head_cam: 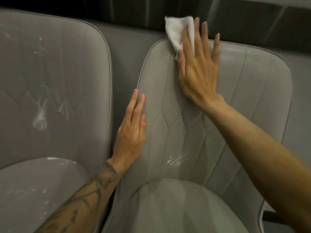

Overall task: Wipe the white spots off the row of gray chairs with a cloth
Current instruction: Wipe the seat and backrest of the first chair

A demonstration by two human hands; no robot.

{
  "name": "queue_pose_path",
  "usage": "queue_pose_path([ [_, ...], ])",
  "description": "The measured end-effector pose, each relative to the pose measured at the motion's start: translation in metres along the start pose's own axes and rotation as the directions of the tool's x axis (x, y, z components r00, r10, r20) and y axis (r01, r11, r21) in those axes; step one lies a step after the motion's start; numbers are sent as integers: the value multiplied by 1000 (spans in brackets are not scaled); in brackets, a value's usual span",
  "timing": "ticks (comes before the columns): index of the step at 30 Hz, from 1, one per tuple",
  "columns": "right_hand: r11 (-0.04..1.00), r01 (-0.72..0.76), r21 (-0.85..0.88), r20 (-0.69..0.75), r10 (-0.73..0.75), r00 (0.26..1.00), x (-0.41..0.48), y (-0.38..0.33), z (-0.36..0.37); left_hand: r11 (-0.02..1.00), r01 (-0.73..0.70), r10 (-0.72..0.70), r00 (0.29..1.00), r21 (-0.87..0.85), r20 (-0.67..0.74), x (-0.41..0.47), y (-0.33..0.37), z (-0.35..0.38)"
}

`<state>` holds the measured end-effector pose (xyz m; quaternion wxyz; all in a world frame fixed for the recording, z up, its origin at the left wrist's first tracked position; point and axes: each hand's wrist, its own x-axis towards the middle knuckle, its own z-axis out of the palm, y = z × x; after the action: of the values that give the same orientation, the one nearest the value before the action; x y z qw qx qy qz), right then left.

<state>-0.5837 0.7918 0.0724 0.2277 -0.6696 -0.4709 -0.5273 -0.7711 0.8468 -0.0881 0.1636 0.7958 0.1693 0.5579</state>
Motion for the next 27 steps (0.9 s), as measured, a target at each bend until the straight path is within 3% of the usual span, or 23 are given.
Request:
queue_pose_path([
  [3,995,-55,88,10,54,998,-27,-26,4,1000,-6,6,1000,3,-2,-1,-1,1],
  [9,988,-56,146,185,28,982,-127,-38,1,1000,0,0,1000,7,5,-1,0,1],
  [16,1000,-19,14,-59,20,998,-39,-11,7,1000,-11,11,1000,7,1,-1,1,0],
  [19,996,-60,63,-42,63,997,-37,-19,6,999,-19,19,1000,30,-4,-1,-2,1],
  [22,999,36,39,64,-39,997,-86,-16,-4,999,-22,23,1000,37,-8,-1,-1,1],
  [27,968,252,8,-43,-251,967,-68,18,-2,999,-25,25,1000,28,-11,-1,-3,2],
])
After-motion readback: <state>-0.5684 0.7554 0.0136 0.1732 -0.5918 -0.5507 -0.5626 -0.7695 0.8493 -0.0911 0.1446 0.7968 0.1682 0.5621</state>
